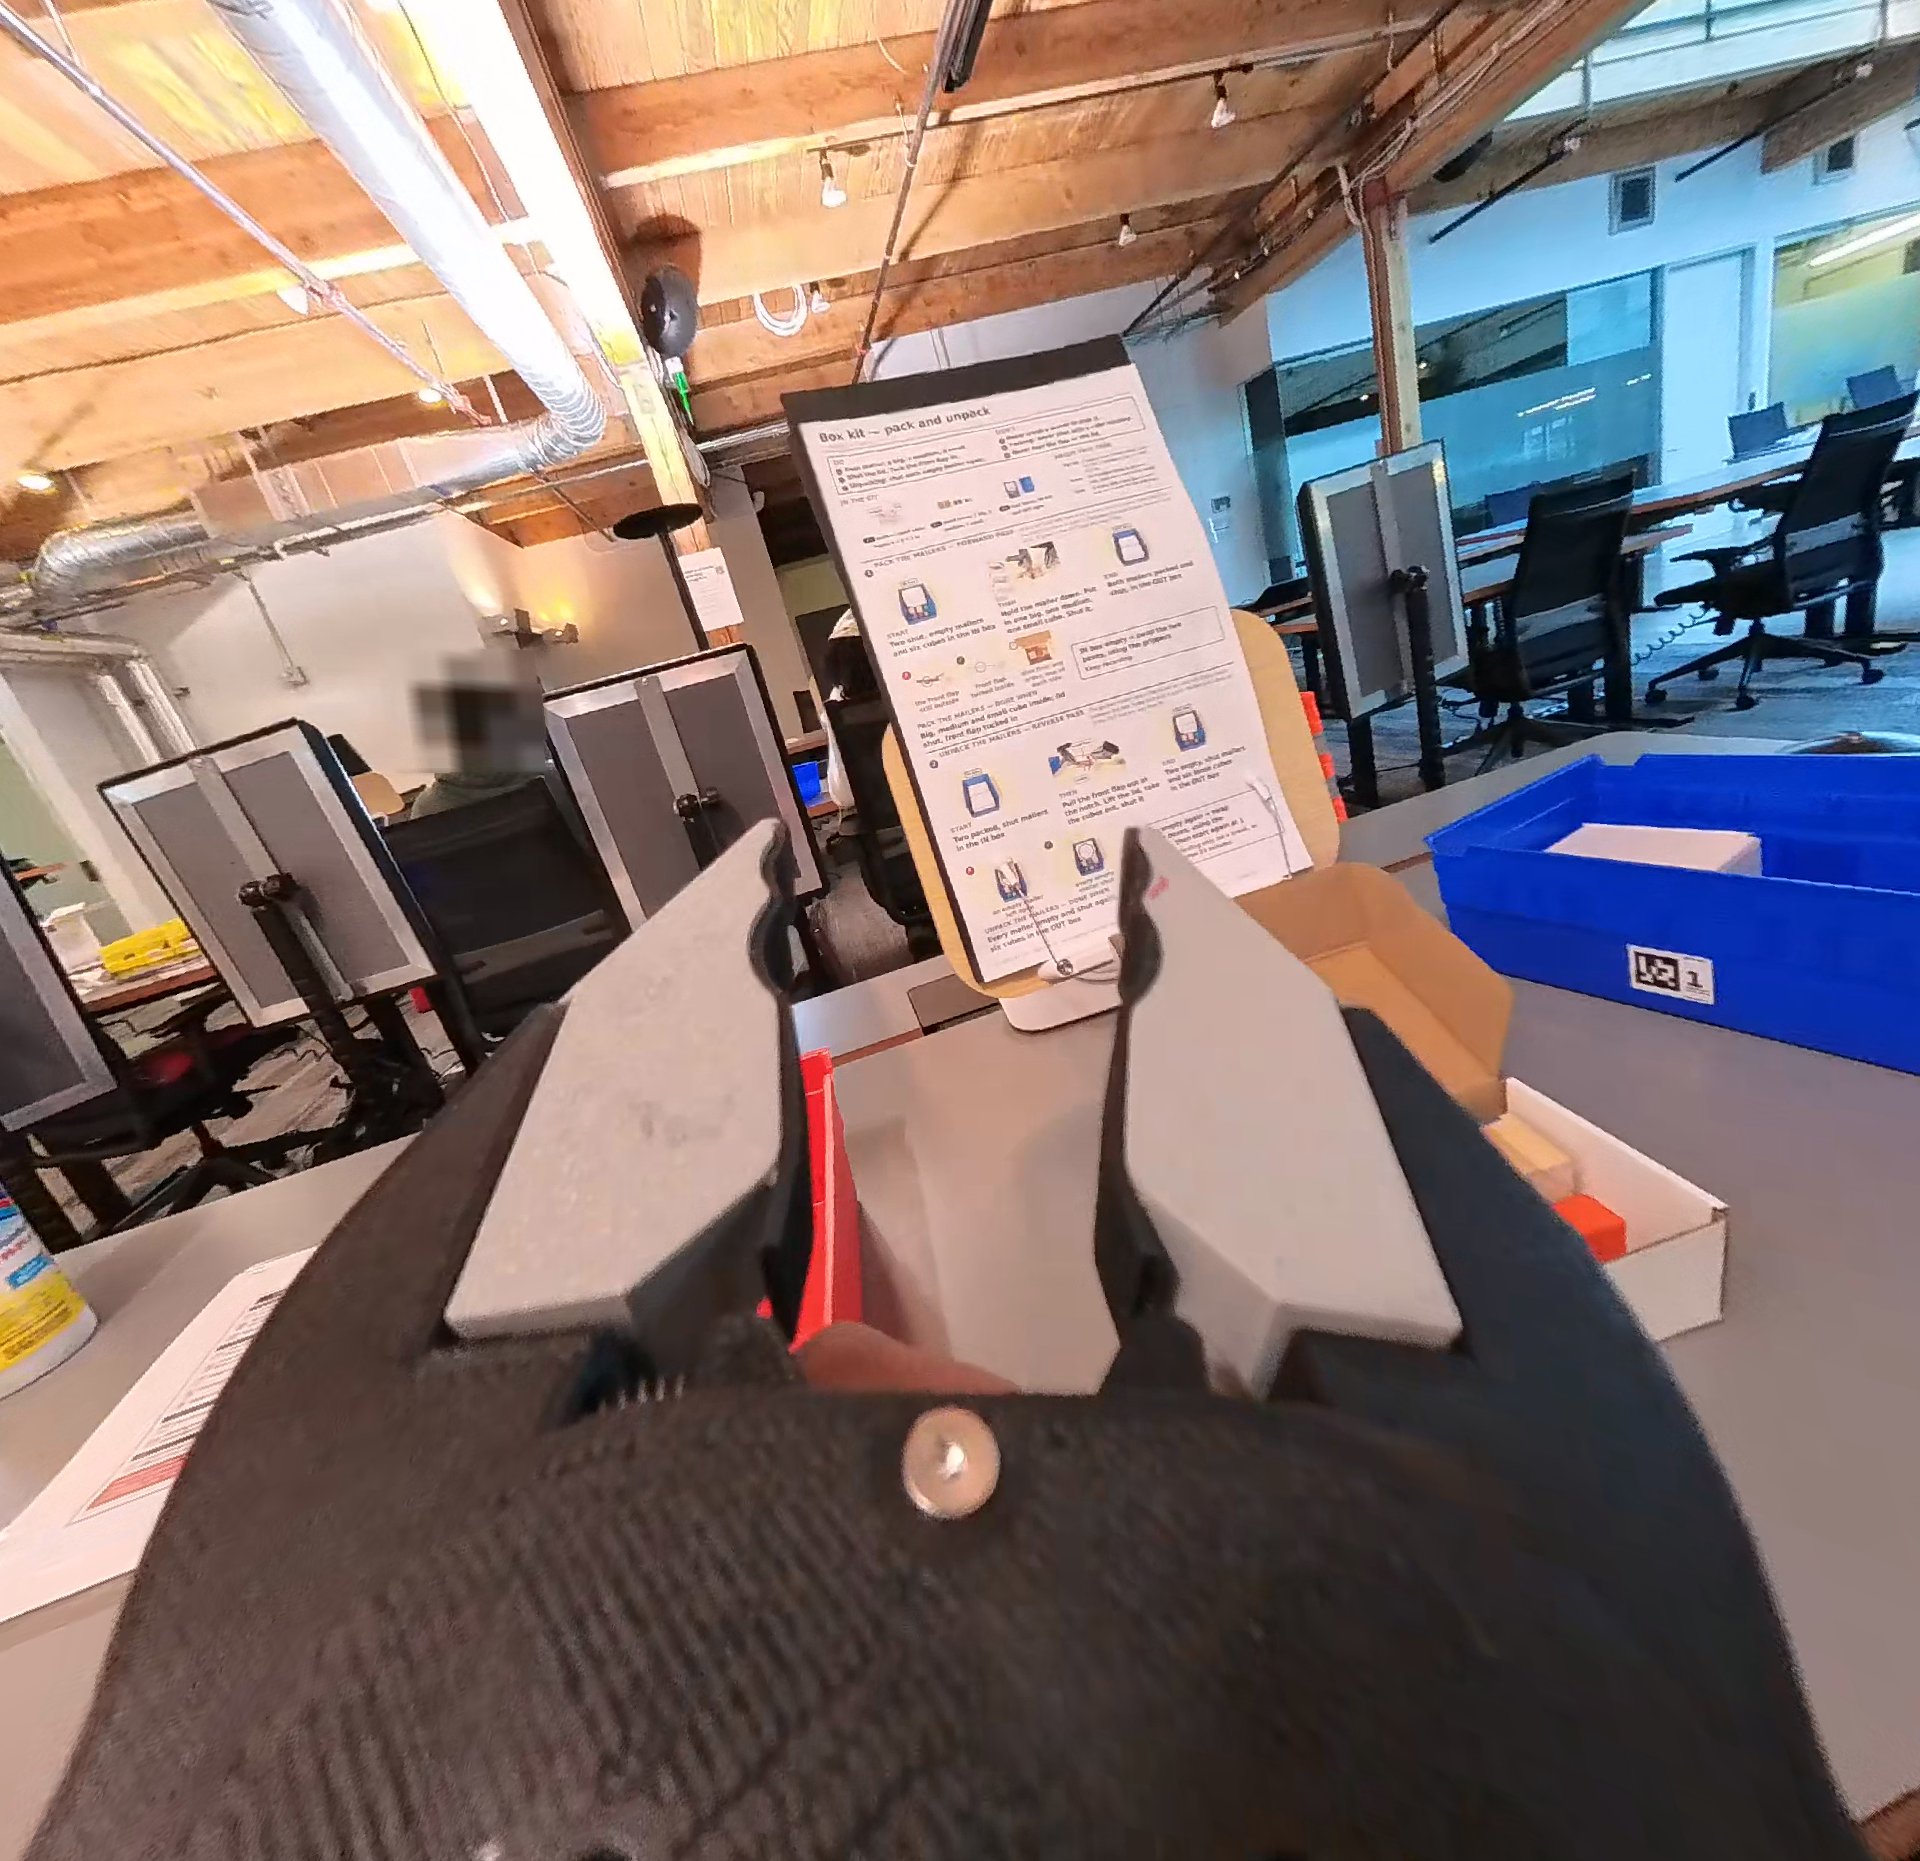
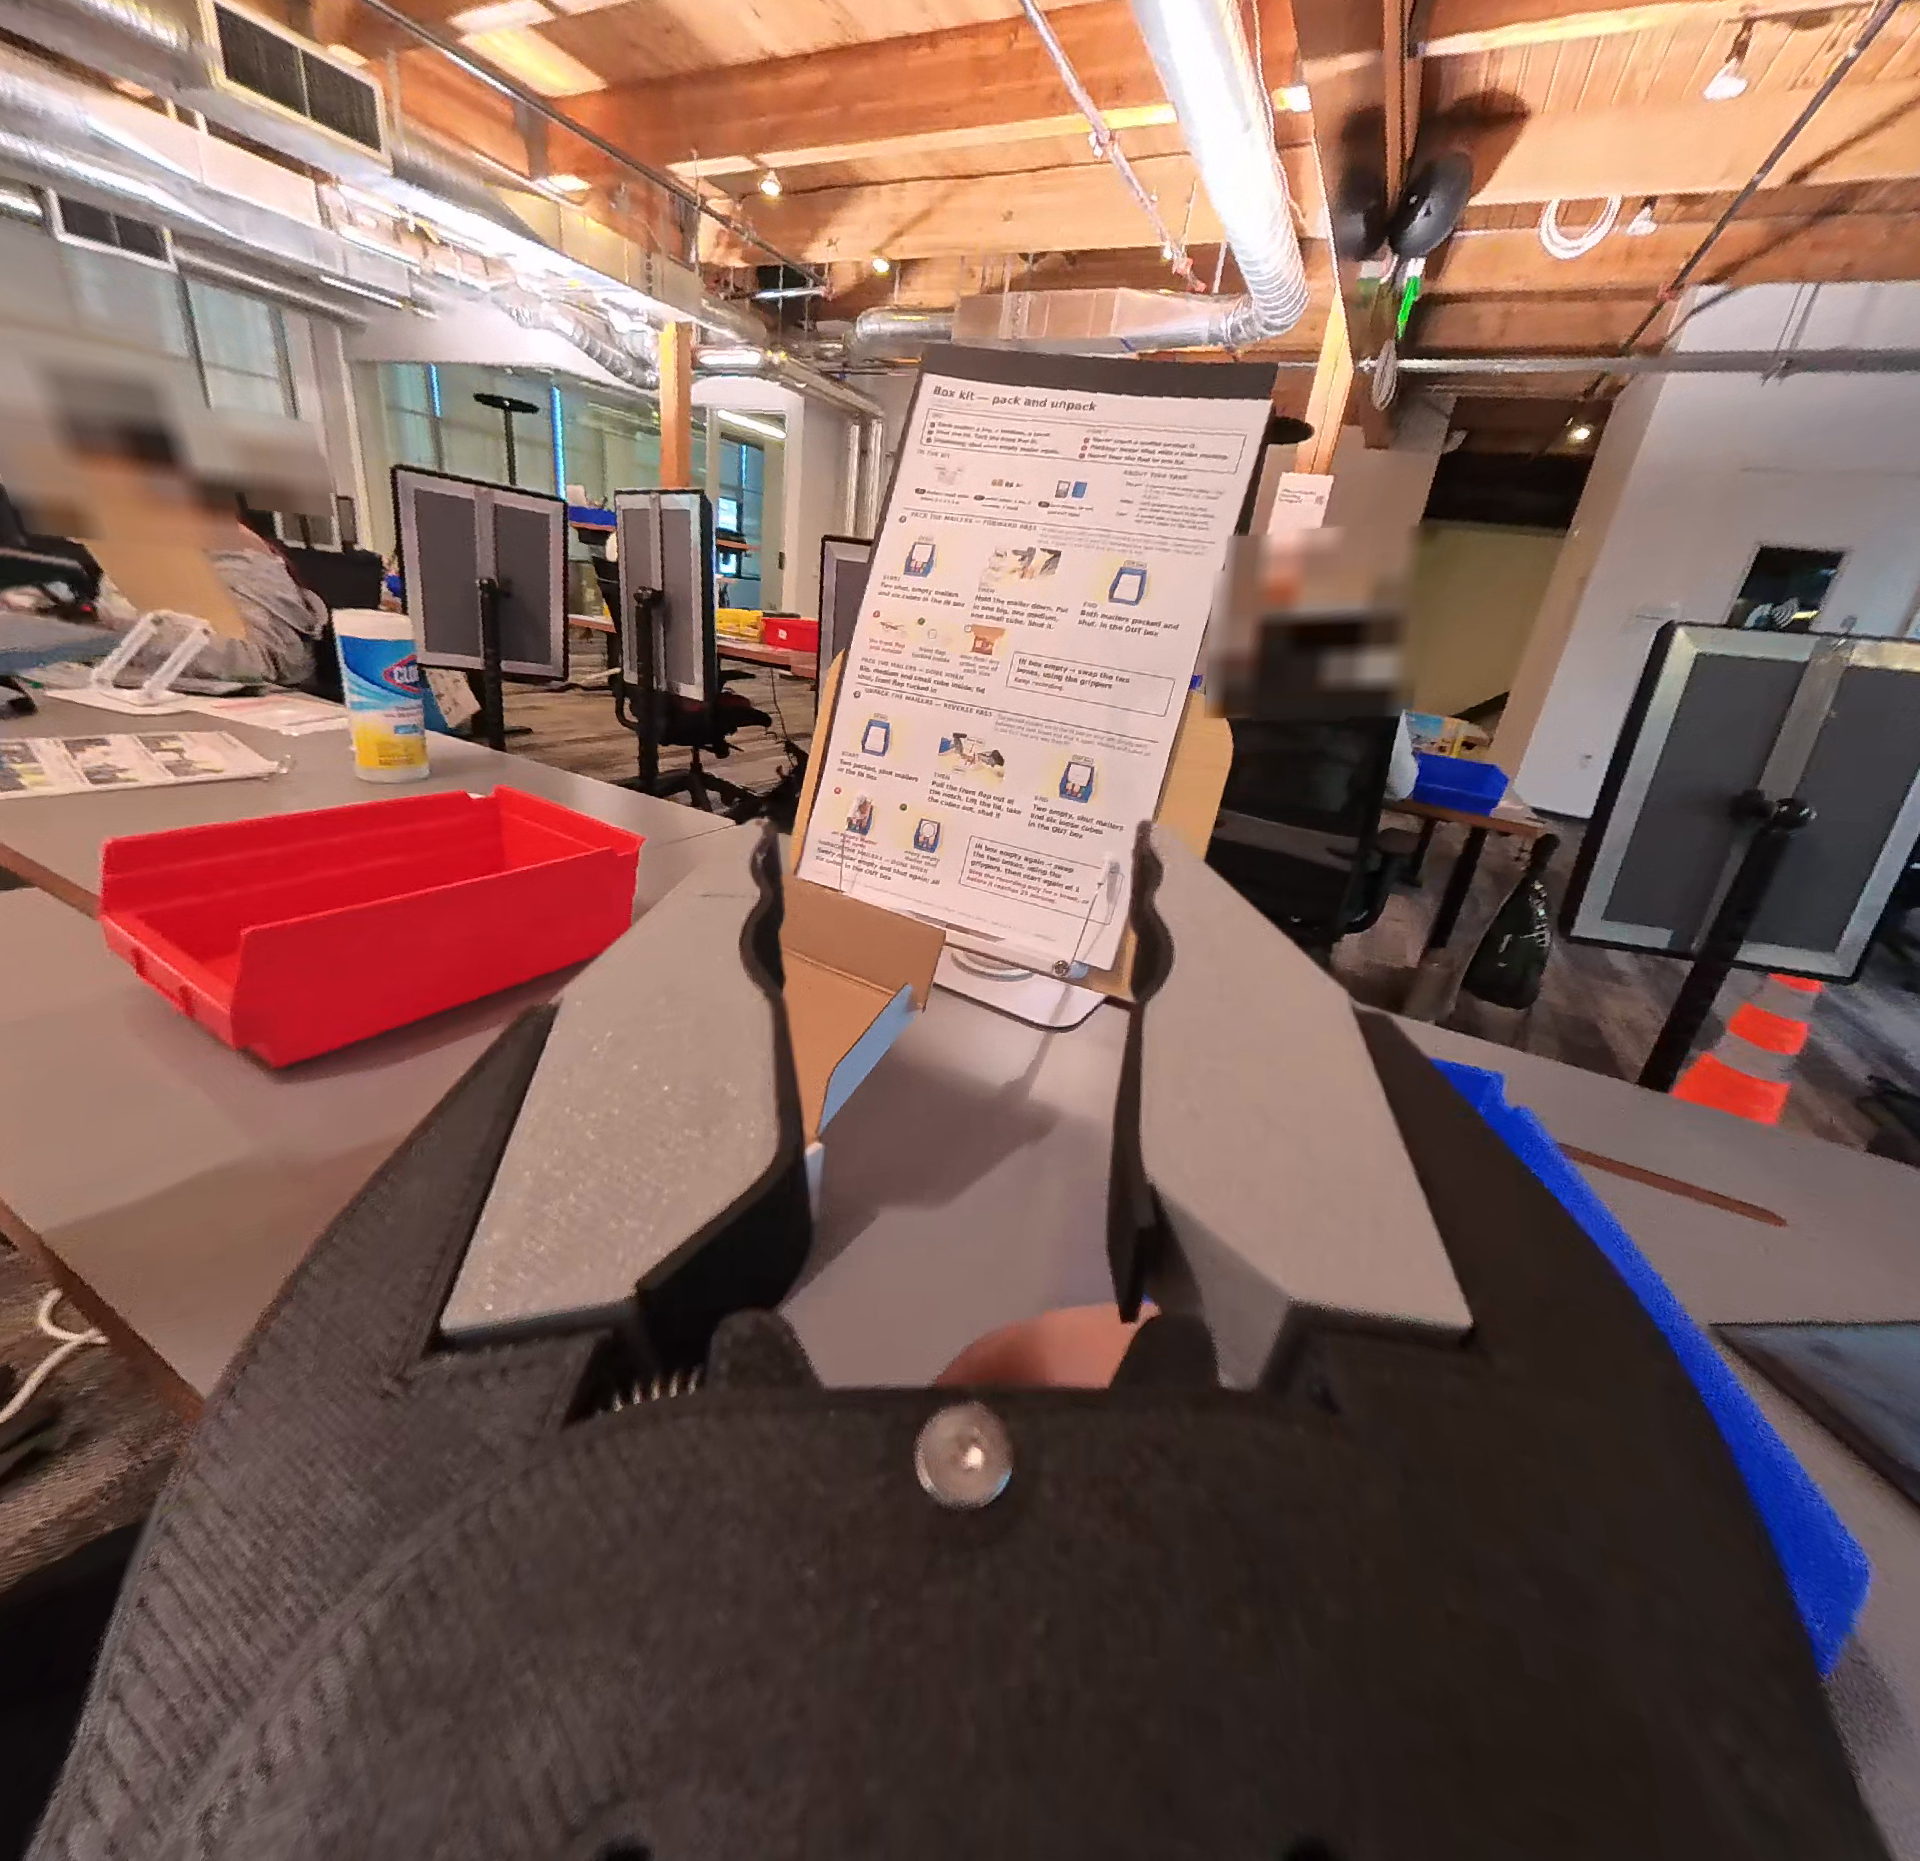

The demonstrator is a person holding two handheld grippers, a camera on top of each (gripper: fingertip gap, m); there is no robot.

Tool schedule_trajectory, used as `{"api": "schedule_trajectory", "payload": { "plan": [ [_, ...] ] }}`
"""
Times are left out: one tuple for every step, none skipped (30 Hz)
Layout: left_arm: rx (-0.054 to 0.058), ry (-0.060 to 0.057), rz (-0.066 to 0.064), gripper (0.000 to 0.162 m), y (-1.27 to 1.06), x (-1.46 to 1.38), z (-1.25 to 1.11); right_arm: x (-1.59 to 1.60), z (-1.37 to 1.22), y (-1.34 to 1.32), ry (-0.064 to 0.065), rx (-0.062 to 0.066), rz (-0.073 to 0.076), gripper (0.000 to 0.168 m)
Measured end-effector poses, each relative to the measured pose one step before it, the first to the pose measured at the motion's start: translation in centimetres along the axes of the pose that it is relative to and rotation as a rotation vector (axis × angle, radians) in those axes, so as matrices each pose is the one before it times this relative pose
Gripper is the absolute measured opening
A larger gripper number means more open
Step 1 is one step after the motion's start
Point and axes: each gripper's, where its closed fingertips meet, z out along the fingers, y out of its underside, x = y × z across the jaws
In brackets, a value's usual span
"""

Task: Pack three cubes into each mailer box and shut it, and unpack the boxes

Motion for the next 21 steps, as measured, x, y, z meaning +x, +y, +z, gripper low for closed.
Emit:
{"api": "schedule_trajectory", "payload": {
  "plan": [
    [-0.0057, 0.0095, 0.0016, 0.061, 0.137, 0.273, 0.131, 0.106, 0.163, 0.120, 0.0014, -0.0011, 0.0181, 0.068],
    [-0.0066, 0.0114, 0.0004, 0.061, 0.153, 0.309, 0.147, 0.191, 0.157, 0.118, 0.0070, -0.0020, 0.0162, 0.072],
    [-0.0069, 0.0076, 0.0009, 0.062, 0.146, 0.243, 0.142, 0.177, 0.148, 0.127, 0.0068, -0.0039, 0.0121, 0.079],
    [-0.0088, 0.0030, 0.0004, 0.064, 0.165, 0.126, 0.129, 0.068, 0.131, 0.148, 0.0008, -0.0059, 0.0070, 0.084],
    [-0.0106, 0.0016, -0.0045, 0.066, 0.185, 0.047, 0.130, -0.020, 0.093, 0.146, -0.0035, -0.0067, 0.0035, 0.085],
    [-0.0066, 0.0075, -0.0076, 0.068, 0.122, 0.079, 0.085, -0.036, 0.068, 0.117, -0.0033, -0.0047, 0.0017, 0.086],
    [-0.0005, 0.0095, -0.0096, 0.068, 0.028, 0.080, 0.047, -0.003, 0.063, 0.063, -0.0005, -0.0026, 0.0008, 0.087],
    [0.0022, 0.0052, -0.0109, 0.068, -0.009, -0.011, 0.019, -0.009, 0.043, 0.051, 0.0001, -0.0015, -0.0008, 0.088],
    [0.0024, 0.0013, -0.0098, 0.068, -0.017, -0.066, 0.015, -0.037, 0.053, 0.047, -0.0016, -0.0012, -0.0018, 0.088],
    [0.0003, 0.0018, -0.0057, 0.069, 0.033, -0.036, 0.014, -0.070, 0.070, 0.074, -0.0024, -0.0022, -0.0014, 0.087],
    [-0.0022, 0.0026, -0.0007, 0.069, 0.079, 0.010, 0.024, -0.057, 0.082, 0.083, -0.0022, -0.0026, -0.0002, 0.087],
    [-0.0035, -0.0012, 0.0025, 0.069, 0.102, -0.028, 0.038, -0.073, 0.096, 0.103, -0.0030, -0.0031, -0.0003, 0.086],
    [-0.0033, -0.0039, 0.0051, 0.069, 0.090, -0.049, 0.043, -0.124, 0.117, 0.132, -0.0048, -0.0049, -0.0007, 0.086],
    [-0.0027, -0.0031, 0.0044, 0.070, 0.079, -0.028, 0.033, -0.122, 0.097, 0.142, -0.0037, -0.0059, -0.0012, 0.086],
    [-0.0014, -0.0015, 0.0021, 0.070, 0.040, -0.010, 0.021, -0.082, 0.098, 0.108, -0.0010, -0.0045, -0.0023, 0.086],
    [0.0010, -0.0006, 0.0008, 0.070, -0.007, 0.002, 0.009, -0.029, 0.072, 0.076, 0.0015, -0.0033, -0.0021, 0.086],
    [0.0008, -0.0002, 0.0001, 0.070, 0.000, -0.014, 0.000, -0.007, 0.044, 0.034, 0.0029, -0.0021, -0.0009, 0.087],
    [-0.0002, 0.0003, 0.0000, 0.070, 0.018, -0.015, -0.002, 0.019, 0.008, 0.020, 0.0023, -0.0013, -0.0002, 0.088],
    [0.0000, 0.0006, 0.0003, 0.070, 0.019, -0.021, 0.004, -0.010, -0.005, 0.031, -0.0004, -0.0021, 0.0002, 0.088],
    [-0.0006, 0.0000, -0.0010, 0.070, 0.039, -0.021, 0.012, 0.001, 0.002, 0.031, -0.0015, -0.0025, 0.0022, 0.088],
    [-0.0010, 0.0016, -0.0021, 0.070, 0.041, -0.014, 0.012, 0.017, 0.002, 0.028, -0.0013, -0.0016, 0.0034, 0.088]
  ]
}}
